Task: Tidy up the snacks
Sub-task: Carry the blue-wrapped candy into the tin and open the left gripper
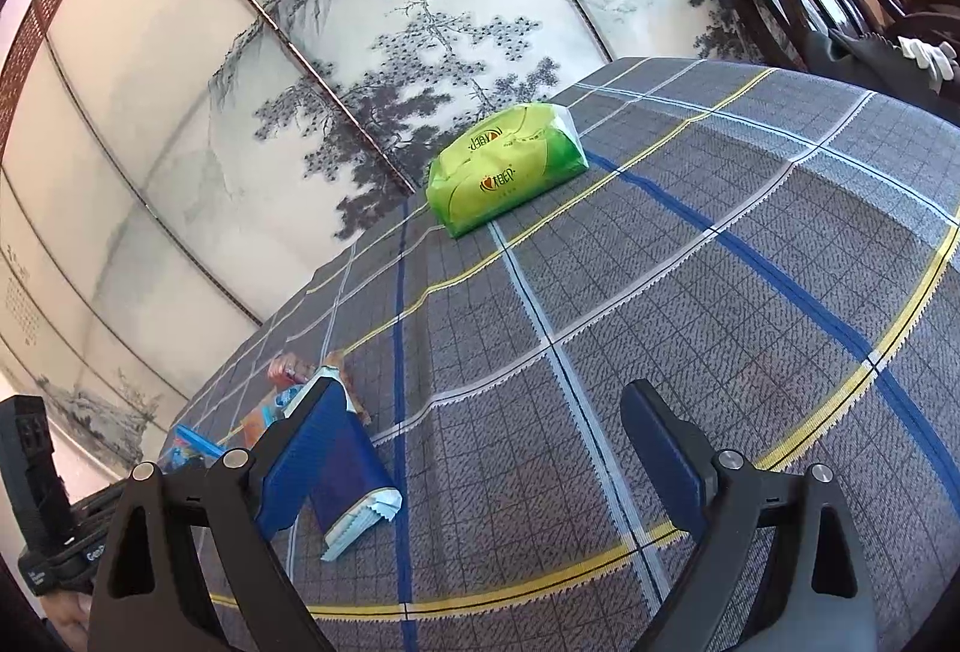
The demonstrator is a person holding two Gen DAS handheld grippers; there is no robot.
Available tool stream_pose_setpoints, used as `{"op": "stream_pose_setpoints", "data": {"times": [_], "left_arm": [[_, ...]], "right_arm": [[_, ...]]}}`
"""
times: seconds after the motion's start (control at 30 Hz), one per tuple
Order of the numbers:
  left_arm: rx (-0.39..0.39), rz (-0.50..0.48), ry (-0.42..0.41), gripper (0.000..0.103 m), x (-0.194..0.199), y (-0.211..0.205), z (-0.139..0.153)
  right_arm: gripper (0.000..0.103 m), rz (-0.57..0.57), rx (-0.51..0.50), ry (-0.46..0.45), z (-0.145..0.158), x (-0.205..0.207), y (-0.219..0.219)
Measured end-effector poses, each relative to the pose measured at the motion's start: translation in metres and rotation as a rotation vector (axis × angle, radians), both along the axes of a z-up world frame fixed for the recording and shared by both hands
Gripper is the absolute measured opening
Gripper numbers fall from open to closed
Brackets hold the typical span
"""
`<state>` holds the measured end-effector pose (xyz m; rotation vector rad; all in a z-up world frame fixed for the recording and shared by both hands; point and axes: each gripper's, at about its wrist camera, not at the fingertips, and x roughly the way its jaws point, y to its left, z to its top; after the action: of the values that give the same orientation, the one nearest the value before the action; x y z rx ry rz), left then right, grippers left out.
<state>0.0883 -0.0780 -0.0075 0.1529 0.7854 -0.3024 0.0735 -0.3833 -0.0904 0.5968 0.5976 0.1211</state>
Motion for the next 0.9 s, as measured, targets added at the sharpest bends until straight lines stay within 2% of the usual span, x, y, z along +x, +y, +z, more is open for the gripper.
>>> {"op": "stream_pose_setpoints", "data": {"times": [0.37,0.6,0.9], "left_arm": [[0.093,0.154,-0.11,0.019,-0.016,0.057,0.045],[0.144,0.262,-0.129,0.019,-0.023,0.11,0.048],[0.133,0.389,-0.119,0.019,-0.021,0.17,0.045]], "right_arm": [[0.093,-0.004,-0.012,0.044,-0.005,0.006,0.001],[0.093,-0.008,-0.021,0.07,-0.008,0.009,0.0],[0.093,-0.006,-0.025,0.079,-0.009,0.01,0.001]]}}
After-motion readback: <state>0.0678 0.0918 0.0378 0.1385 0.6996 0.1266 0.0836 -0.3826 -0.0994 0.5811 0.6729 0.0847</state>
